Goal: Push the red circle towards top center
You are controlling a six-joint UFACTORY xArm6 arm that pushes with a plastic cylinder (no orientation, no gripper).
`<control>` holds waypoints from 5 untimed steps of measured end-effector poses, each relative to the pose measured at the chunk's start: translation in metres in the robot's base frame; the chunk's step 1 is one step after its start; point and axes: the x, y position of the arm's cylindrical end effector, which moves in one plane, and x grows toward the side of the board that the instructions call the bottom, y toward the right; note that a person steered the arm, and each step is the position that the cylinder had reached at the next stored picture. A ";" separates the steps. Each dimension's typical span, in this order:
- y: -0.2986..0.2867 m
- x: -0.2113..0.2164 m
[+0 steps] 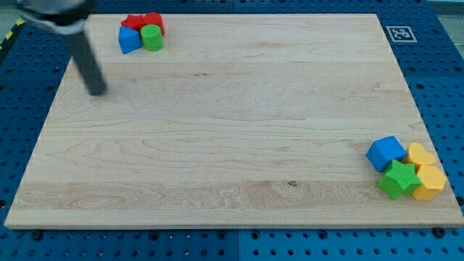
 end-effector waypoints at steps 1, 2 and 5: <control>-0.032 -0.015; -0.034 -0.018; -0.031 -0.173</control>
